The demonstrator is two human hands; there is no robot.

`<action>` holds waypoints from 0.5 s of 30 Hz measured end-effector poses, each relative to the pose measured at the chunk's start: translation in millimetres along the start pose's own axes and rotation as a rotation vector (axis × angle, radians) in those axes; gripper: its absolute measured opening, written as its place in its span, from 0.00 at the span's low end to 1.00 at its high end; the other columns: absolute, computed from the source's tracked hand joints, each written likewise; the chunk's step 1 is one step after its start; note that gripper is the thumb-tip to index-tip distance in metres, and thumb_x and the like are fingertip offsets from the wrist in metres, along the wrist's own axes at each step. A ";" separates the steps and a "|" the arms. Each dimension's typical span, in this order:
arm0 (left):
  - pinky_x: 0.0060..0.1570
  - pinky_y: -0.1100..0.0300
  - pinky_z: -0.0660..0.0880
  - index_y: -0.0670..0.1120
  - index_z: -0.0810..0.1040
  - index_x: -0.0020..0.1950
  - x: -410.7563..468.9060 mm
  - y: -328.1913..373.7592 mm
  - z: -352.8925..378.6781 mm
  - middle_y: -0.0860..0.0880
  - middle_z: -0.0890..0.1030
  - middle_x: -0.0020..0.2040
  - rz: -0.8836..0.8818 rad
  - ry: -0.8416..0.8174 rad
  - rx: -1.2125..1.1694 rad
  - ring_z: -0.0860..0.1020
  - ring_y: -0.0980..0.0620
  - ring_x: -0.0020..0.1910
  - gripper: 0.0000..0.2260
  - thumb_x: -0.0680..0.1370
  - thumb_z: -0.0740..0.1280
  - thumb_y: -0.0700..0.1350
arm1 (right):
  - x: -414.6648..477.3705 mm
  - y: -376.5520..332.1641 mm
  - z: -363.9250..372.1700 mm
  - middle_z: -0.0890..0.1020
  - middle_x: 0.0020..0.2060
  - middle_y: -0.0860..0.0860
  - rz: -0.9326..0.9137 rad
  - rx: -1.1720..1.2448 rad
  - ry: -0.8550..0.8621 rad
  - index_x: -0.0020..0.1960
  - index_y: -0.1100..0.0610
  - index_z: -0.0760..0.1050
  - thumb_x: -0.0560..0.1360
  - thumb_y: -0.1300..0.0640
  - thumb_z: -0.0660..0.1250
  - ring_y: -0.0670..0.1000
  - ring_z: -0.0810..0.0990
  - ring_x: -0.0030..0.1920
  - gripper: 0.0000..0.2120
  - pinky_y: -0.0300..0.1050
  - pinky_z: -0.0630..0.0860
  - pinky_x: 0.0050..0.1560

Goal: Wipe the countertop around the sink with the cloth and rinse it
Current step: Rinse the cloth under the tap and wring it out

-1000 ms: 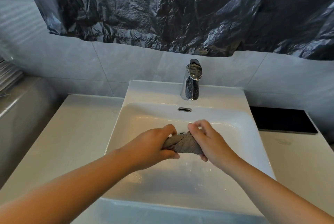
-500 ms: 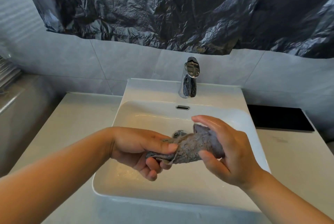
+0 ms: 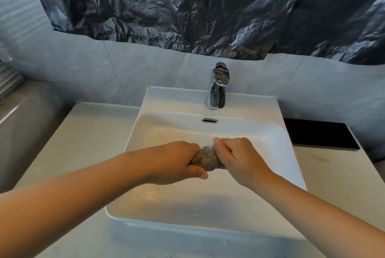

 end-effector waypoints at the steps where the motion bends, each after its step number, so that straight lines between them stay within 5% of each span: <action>1: 0.37 0.60 0.69 0.48 0.70 0.51 4.0 -0.4 -0.6 0.54 0.72 0.39 -0.001 0.060 0.086 0.71 0.56 0.36 0.15 0.77 0.62 0.59 | 1.7 5.0 2.9 0.76 0.26 0.56 0.045 0.004 -0.001 0.34 0.59 0.76 0.78 0.42 0.50 0.53 0.75 0.30 0.28 0.53 0.75 0.34; 7: 0.38 0.57 0.67 0.47 0.69 0.55 20.6 2.8 1.3 0.48 0.78 0.46 0.115 0.294 0.409 0.69 0.50 0.36 0.14 0.80 0.57 0.57 | 3.5 36.6 18.2 0.70 0.19 0.46 0.373 0.213 -0.050 0.23 0.52 0.67 0.80 0.56 0.54 0.45 0.70 0.24 0.26 0.35 0.67 0.28; 15: 0.35 0.58 0.64 0.46 0.73 0.55 25.6 12.7 -0.9 0.47 0.78 0.42 0.340 0.409 0.452 0.69 0.50 0.32 0.14 0.80 0.57 0.56 | -20.9 70.3 45.2 0.69 0.19 0.51 0.871 0.519 -0.160 0.36 0.59 0.72 0.75 0.55 0.54 0.47 0.61 0.18 0.13 0.33 0.56 0.24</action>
Point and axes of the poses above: each hand's wrist, its own x-axis towards the middle knuckle, its own z-axis out of the palm, y = z × x, the point moved 10 cm from there along x, towards the middle knuckle
